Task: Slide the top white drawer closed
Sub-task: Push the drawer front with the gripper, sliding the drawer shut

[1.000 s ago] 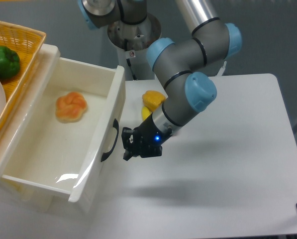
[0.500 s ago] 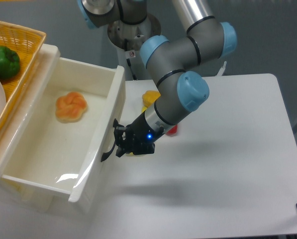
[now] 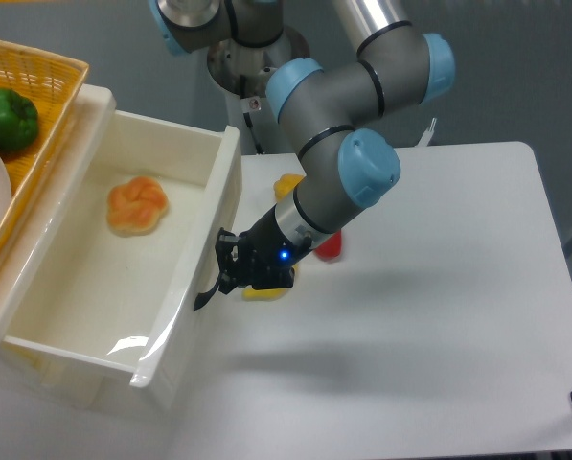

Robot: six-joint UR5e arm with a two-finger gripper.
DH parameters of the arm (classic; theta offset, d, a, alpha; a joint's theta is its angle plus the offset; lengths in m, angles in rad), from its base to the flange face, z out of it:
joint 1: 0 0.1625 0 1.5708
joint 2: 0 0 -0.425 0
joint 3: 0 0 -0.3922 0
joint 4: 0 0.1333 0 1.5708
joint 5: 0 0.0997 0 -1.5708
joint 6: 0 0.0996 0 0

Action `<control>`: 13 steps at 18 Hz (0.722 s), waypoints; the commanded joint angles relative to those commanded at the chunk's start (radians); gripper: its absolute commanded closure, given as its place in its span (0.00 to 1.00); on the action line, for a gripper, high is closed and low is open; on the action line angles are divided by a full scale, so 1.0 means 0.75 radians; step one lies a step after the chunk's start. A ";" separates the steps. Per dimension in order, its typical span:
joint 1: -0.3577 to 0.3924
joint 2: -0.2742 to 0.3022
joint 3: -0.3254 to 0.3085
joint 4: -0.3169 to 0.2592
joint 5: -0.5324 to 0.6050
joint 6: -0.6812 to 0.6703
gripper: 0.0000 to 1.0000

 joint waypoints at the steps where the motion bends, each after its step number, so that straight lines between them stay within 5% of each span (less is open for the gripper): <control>1: -0.002 0.002 0.000 -0.004 0.000 0.000 1.00; 13: -0.035 0.022 0.000 -0.049 0.002 0.000 1.00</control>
